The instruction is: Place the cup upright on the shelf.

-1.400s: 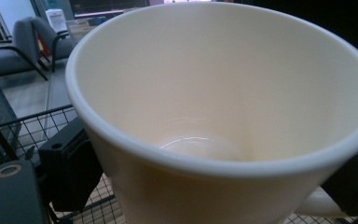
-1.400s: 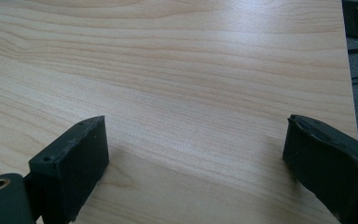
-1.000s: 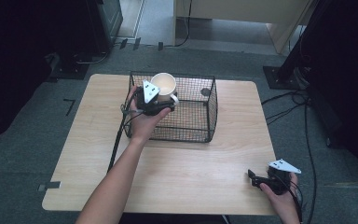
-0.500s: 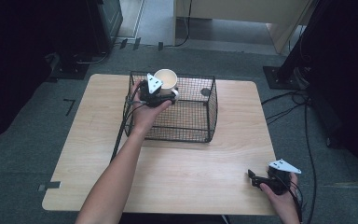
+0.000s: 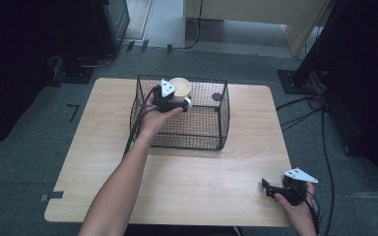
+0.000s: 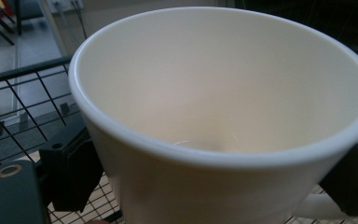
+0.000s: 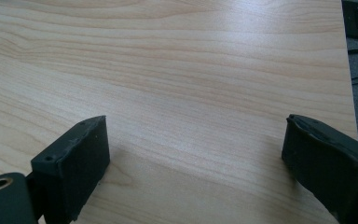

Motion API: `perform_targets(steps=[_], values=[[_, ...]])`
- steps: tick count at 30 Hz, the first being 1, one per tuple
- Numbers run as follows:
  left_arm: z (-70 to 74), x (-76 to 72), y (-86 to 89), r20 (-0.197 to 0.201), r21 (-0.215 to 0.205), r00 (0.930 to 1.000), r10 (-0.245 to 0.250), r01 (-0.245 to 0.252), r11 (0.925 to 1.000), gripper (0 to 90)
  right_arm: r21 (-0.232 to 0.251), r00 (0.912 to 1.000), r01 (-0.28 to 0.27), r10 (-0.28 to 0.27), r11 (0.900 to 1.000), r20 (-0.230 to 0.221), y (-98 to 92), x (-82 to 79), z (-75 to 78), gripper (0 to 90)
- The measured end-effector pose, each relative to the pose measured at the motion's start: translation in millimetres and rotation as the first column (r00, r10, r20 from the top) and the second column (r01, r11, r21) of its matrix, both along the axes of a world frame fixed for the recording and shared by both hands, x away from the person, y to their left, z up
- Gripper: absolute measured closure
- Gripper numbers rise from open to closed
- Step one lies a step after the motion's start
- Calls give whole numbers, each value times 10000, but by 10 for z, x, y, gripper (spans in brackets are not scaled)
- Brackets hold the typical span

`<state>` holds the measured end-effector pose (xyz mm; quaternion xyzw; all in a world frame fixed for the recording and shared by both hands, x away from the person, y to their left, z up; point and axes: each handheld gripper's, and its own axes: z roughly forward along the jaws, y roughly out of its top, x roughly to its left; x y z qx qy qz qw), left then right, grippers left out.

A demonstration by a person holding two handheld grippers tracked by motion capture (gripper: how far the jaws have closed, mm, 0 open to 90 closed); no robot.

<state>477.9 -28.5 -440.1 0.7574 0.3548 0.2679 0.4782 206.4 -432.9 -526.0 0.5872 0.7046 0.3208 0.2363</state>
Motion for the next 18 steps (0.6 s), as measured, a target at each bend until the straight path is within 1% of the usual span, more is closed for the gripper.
perform_targets(steps=[1, 2, 3, 4, 5, 6, 7, 8, 10, 11, 12, 13, 15, 16, 17, 18], values=[[0, 0, 0, 0, 0, 10000, 0, 0, 10000, 90, 0, 10000, 0, 0, 10000, 0, 0, 0, 0, 74], [-36, 6, -21, 93, 107, 9999, 124, -125, 9999, 90, 1, 10000, 1, -1, 10000, -4, 0, 0, 0, 73], [-69, 8, -41, 243, 371, 9995, 221, -230, 9990, 90, 13, 10000, 10, -10, 10000, -4, 0, -1, 0, 74], [-117, 9, -66, 276, 791, 9996, 83, -105, 9968, 90, 23, 10000, 10, -10, 10000, -4, -1, -1, 0, 74], [-117, 9, -66, 276, 791, 9996, 83, -105, 9968, 90, 23, 10000, 10, -10, 10000, -4, -1, -1, 0, 74], [-139, 10, -73, 197, 875, 9998, -51, 34, 9962, 90, 11, 10000, 1, -1, 10000, -1, -1, 0, 0, 74], [-170, 15, -85, -180, 876, 9992, -358, 372, 9955, 90, 18, 10000, 5, -5, 10000, -5, -1, -1, 0, 74], [-170, 15, -85, -180, 876, 9992, -358, 372, 9955, 90, 18, 10000, 5, -5, 10000, -5, -1, -1, 0, 74], [-186, 21, -86, -559, 768, 9969, -559, 601, 9952, 90, 32, 10000, 13, -13, 10000, -5, -2, -1, 0, 74], [-199, 30, -81, -859, 703, 9944, -611, 673, 9953, 90, 31, 10000, 15, -15, 10000, -6, -1, -1, 0, 74], [-199, 30, -81, -859, 703, 9944, -611, 673, 9953, 90, 31, 10000, 15, -15, 10000, -6, -1, -1, 0, 74], [-208, 34, -77, -1024, 715, 9925, -670, 746, 9946, 90, 29, 10000, 15, -15, 10000, -7, -1, -1, 0, 74], [-241, 40, -78, -1207, 794, 9890, -852, 951, 9923, 90, 33, 10000, 17, -17, 10000, -7, -1, -1, 0, 74], [-268, 40, -83, -1305, 1054, 9867, -970, 1111, 9882, 90, 28, 10000, 14, -14, 10000, -6, -1, -1, 0, 74], [-268, 40, -83, -1305, 1054, 9867, -970, 1111, 9882, 90, 27, 10000, 19, -19, 10000, -5, -1, -1, 0, 75], [-278, 40, -90, -1305, 1267, 9862, -1018, 1184, 9848, 90, 22, 10000, 15, -15, 10000, -5, 0, -1, 0, 75]])
